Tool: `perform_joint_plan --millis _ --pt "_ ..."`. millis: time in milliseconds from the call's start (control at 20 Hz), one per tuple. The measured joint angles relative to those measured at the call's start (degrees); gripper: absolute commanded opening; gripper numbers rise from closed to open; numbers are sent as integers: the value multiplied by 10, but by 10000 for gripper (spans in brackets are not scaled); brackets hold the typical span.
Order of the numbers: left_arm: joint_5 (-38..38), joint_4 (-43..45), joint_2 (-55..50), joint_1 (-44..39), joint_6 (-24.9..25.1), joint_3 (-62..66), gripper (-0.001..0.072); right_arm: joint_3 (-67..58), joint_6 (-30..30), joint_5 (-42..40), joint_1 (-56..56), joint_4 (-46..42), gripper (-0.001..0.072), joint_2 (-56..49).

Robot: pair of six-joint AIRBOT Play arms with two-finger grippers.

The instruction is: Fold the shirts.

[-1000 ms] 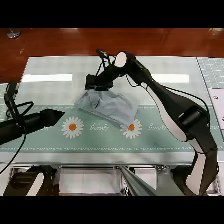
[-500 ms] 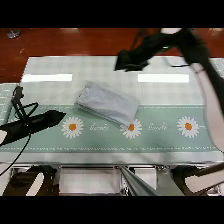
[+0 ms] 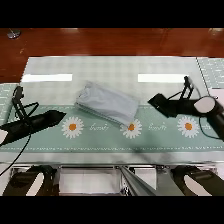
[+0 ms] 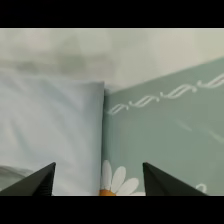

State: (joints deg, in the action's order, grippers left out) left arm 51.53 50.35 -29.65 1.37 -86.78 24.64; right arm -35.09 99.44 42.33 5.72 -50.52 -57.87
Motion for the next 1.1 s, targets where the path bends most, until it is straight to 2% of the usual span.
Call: perform_joint_plan --millis 200,400,450,550,800,1100 --pt "0 0 0 0 4 0 22 17 -118 25 -3 134 618 -89" --pt "-1 0 0 0 5 0 23 -46 -167 64 31 191 614 -206" --pt "-1 0 0 0 6 0 23 -69 -174 73 45 202 572 -233" --pt "-1 0 0 0 6 0 22 -120 -181 80 73 203 40 -282" --pt "0 0 0 0 6 0 23 -300 -208 136 108 192 36 -341" --pt "1 0 0 0 6 0 23 -624 -122 268 105 -19 36 -355"
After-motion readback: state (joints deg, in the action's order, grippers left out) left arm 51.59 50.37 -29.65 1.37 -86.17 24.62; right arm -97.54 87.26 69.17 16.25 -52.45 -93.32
